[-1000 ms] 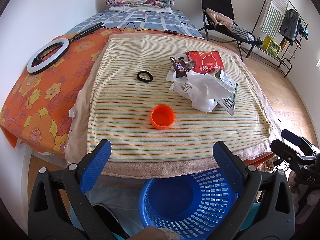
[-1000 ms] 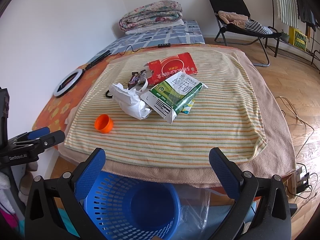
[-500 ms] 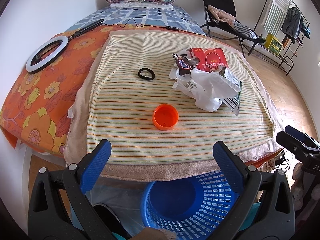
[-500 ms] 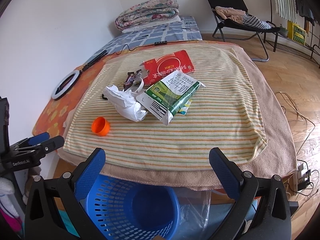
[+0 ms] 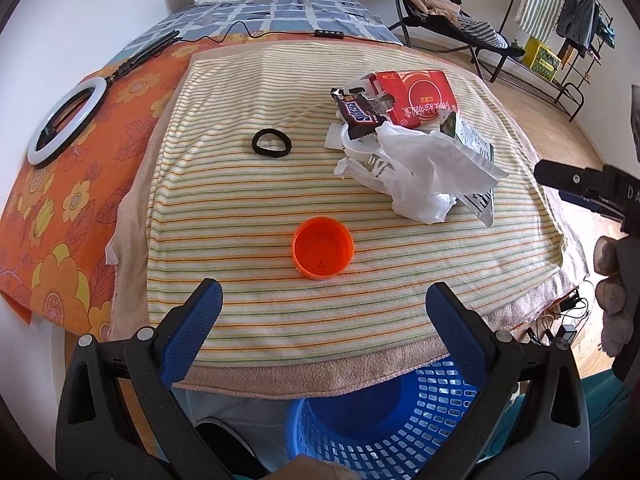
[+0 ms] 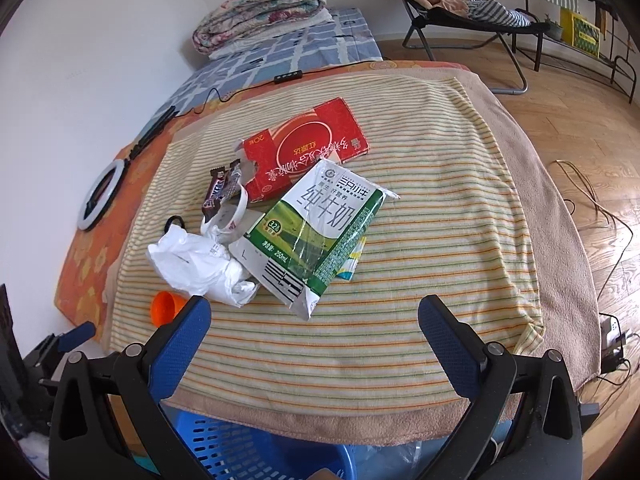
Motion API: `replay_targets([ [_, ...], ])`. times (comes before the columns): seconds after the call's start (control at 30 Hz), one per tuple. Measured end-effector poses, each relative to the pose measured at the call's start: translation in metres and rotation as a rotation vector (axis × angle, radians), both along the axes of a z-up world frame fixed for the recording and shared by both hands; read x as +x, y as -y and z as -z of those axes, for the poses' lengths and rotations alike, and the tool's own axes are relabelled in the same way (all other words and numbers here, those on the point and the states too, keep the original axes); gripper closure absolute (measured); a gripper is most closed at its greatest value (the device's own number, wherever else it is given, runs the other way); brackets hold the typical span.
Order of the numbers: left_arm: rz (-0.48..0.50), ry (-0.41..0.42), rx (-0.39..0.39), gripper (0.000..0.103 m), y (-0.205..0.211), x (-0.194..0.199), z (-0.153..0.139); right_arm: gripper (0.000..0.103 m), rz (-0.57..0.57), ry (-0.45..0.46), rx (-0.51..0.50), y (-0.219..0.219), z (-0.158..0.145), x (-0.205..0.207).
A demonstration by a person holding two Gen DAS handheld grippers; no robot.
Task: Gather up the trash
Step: 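Grasp the orange bottle cap with the left tool while the right tool grasps the milk carton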
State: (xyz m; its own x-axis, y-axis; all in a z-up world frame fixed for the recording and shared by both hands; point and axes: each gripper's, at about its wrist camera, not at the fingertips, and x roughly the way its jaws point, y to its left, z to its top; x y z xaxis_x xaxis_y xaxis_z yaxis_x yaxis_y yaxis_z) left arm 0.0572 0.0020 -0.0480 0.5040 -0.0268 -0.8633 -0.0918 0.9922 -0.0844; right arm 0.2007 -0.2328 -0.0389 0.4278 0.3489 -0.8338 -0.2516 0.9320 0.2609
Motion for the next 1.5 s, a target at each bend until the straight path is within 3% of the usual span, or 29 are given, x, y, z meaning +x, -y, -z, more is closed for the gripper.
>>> replay_targets([
  [0.37,0.022,-0.071,0.012,0.001,0.007,0.034,0.026,0.0,0.112,-0.105,0.025,-0.019,0.025,0.06],
  [0.57,0.031,-0.098,0.02,0.012,0.01,0.048,0.037,0.0,0.196,-0.195,0.07,-0.023,0.047,0.081],
  [1.0,0.019,-0.155,-0.018,0.036,-0.003,0.069,0.058,0.0,0.211,-0.21,0.024,-0.032,0.061,0.096],
  [1.2,0.025,-0.15,-0.009,0.053,-0.009,0.076,0.06,0.001,0.227,-0.215,0.044,-0.025,0.064,0.102],
  [1.37,0.025,-0.146,-0.021,0.053,-0.009,0.071,0.058,0.013,0.213,-0.228,0.052,-0.024,0.066,0.101],
  [1.5,0.022,-0.14,-0.025,0.053,-0.01,0.068,0.055,0.016,0.21,-0.216,0.063,-0.024,0.061,0.098],
])
